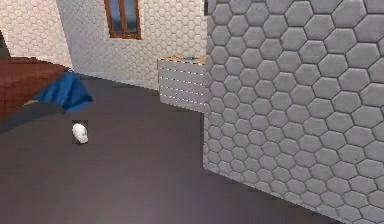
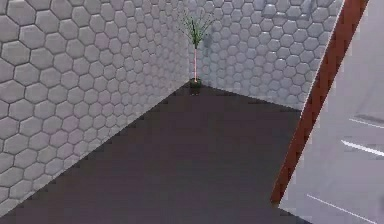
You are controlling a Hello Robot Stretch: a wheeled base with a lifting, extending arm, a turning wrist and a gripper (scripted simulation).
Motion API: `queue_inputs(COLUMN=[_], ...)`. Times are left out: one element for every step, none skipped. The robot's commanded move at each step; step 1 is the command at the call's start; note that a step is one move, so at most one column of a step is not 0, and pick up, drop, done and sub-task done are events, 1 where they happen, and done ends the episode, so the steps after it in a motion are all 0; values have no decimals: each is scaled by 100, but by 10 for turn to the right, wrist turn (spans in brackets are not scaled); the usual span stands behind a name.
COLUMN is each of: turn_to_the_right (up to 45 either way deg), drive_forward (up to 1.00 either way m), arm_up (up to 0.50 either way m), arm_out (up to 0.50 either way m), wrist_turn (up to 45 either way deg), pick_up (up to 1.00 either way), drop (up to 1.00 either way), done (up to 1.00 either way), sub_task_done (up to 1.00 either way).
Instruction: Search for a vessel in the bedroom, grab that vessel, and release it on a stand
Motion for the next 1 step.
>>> queue_inputs(turn_to_the_right=[-120], drive_forward=[0], arm_up=[0], arm_out=[0], wrist_turn=[0], pick_up=[0], drop=[0], done=[0], sub_task_done=[0])
